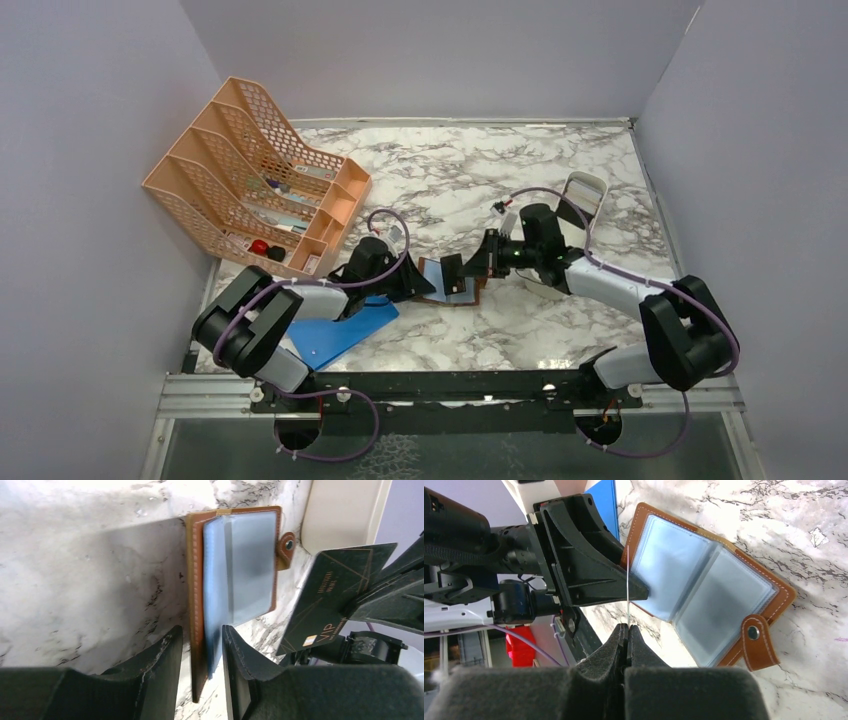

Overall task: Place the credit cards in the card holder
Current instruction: Insert the credit card into the card holder.

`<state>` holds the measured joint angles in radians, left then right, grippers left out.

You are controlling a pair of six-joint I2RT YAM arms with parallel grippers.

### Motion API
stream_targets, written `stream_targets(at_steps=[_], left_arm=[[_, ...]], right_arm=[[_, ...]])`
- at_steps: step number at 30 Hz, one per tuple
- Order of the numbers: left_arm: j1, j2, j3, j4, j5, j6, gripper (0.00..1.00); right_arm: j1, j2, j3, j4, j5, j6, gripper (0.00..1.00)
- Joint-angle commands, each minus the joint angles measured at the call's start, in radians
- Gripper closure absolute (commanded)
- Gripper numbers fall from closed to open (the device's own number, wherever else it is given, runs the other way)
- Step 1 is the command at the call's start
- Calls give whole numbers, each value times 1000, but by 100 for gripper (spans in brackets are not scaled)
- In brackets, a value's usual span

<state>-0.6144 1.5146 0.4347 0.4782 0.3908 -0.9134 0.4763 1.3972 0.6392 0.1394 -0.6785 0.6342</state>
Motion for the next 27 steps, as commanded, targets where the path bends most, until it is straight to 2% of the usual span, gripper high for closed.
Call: stream_targets(at_steps=[1,8,16,21,25,27], left_arm=[[8,-47,-23,-29,-63,43,62],[11,-79,-33,-61,-71,58,61],[25,-130,-18,-170,-107,104,60],[30,-167,-7,-235,-146,138,66],[30,-162,-11,-240,-145,146,67],[29,-154,-14,-233,-136,145,71]], right_arm=[[15,9,-26,107,66,52,99],[16,61,-27,109,119,43,99],[16,130,-21,113,136,41,99],[16,158,-37,151,133,65,99],[16,178,-46,185,122,86,99],[15,186,-52,196,119,97,99]])
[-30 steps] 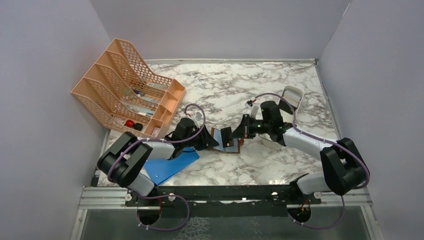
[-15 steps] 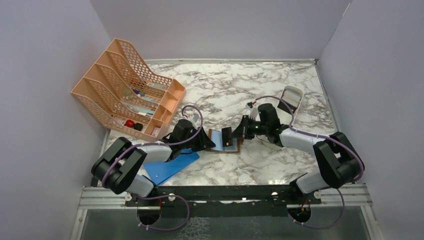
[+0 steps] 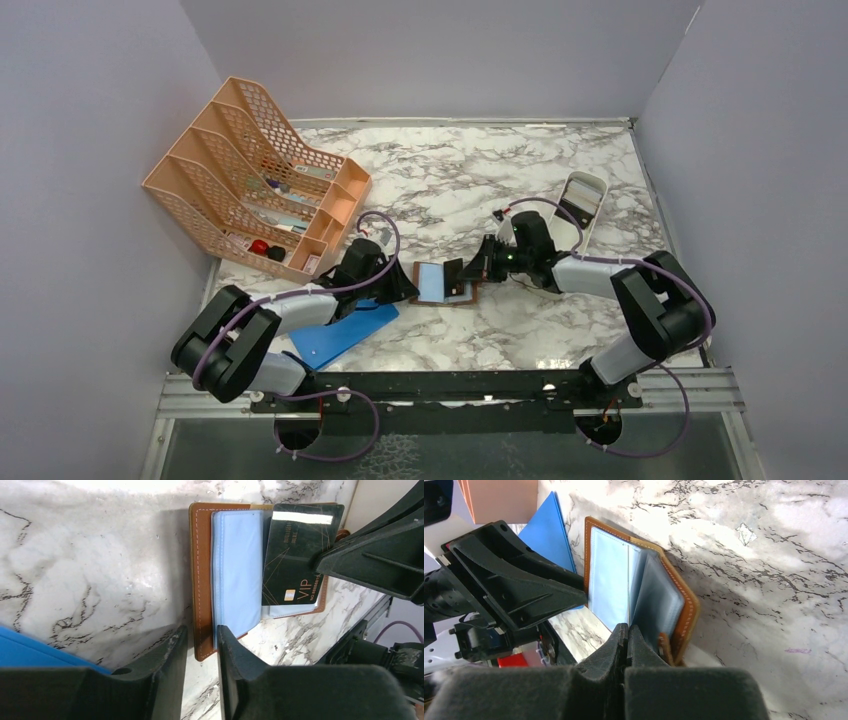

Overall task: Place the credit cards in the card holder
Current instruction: Insert the credit card into the card holder.

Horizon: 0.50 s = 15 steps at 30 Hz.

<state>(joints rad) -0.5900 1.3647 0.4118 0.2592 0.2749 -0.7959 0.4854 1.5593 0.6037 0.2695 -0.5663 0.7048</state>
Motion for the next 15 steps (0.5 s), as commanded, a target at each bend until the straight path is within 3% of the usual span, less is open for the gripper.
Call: stream_targets(at_steps=[1,7,15], left_arm=[[4,0,8,-11,-18,28,73],[6,4,4,6,-4,26,79],[5,14,-4,43,35,16,79]], right_arm=[[6,26,-19,71,7,32,99],[7,4,-33,55,45,41,99],[7,3,-47,67,61,58,99]])
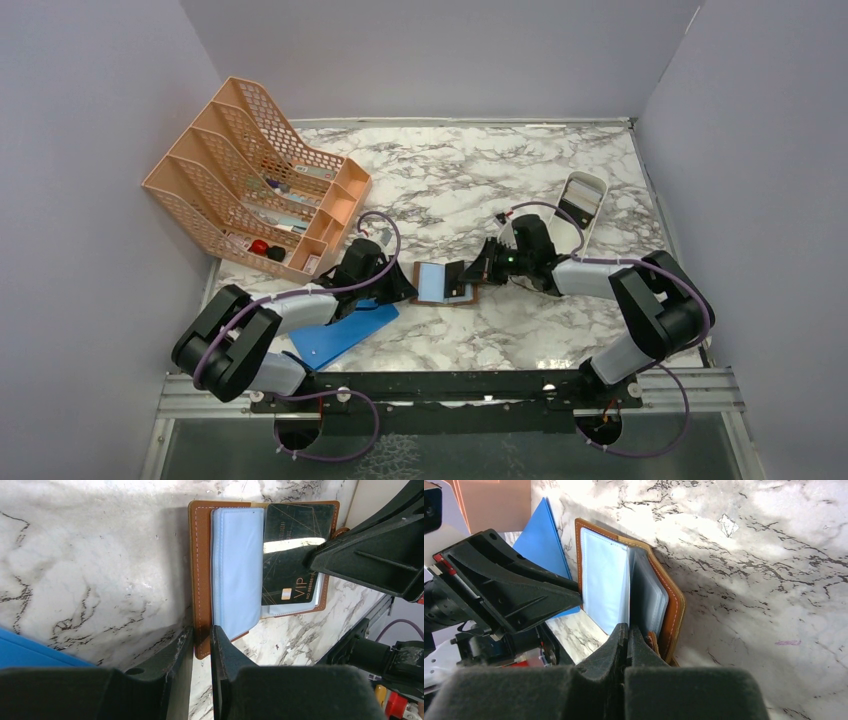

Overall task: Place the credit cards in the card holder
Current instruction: Insert the credit card into the card holder.

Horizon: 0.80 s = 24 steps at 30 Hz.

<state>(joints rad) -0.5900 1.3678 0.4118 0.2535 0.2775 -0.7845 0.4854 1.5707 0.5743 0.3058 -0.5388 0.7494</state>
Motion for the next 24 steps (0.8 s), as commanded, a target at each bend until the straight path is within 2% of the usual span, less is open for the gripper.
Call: stream_targets(at_steps=[1,12,24], left_arm=[[5,13,-4,51,35,4,79],[5,29,1,59,44,5,81],[5,29,2,63,50,4,83]], right_arm=[[7,-5,-21,38,29,19,99],[7,25,-66,162,-35,102,99],[7,49,-76,214,-57,149,99]])
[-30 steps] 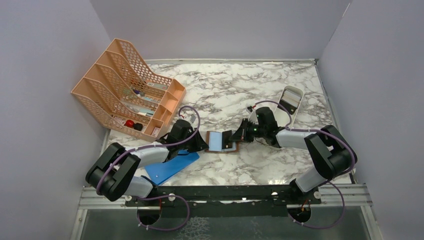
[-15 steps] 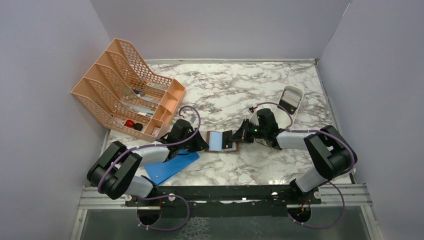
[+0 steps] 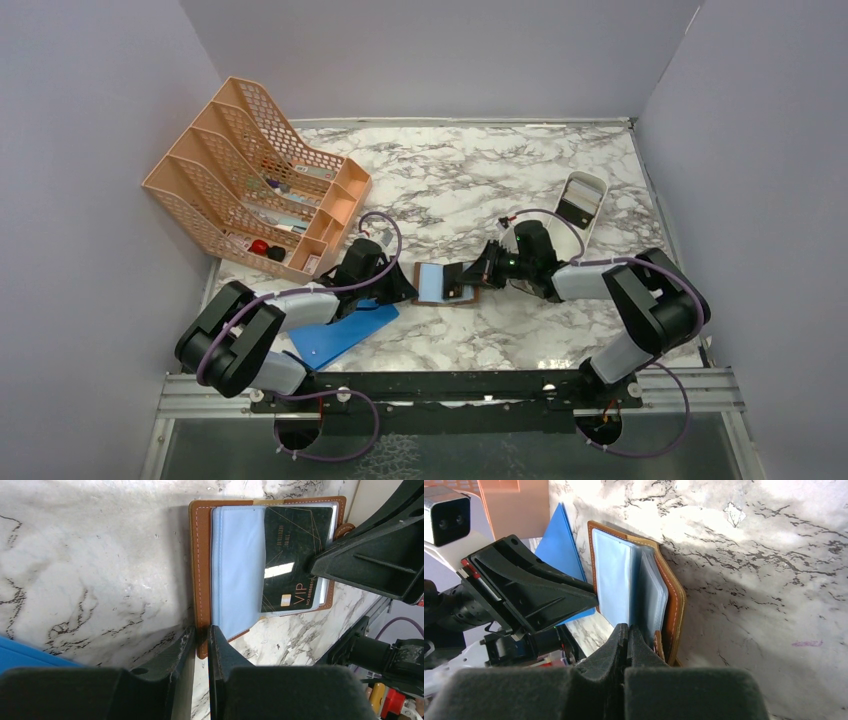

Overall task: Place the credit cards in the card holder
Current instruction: Insert the credit card into the card holder.

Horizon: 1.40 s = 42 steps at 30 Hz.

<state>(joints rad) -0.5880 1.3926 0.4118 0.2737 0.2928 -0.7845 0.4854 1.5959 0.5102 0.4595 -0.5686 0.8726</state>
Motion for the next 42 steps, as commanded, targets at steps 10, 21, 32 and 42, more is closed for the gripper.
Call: stream_targets(at_steps=[10,21,32,42], left_arm=[[4,-1,4,43,36,4,83],[3,4,10,42,37,4,83],[3,1,30,28,49,5,83],[2,30,58,48,83,8,83]], right_arm=[[7,62,-20,94,-47,35,99],[7,13,-34,-22,25,-17,99],[7,51,-22,-4,34,-23,98],[7,64,57,-103,3,-98,94]])
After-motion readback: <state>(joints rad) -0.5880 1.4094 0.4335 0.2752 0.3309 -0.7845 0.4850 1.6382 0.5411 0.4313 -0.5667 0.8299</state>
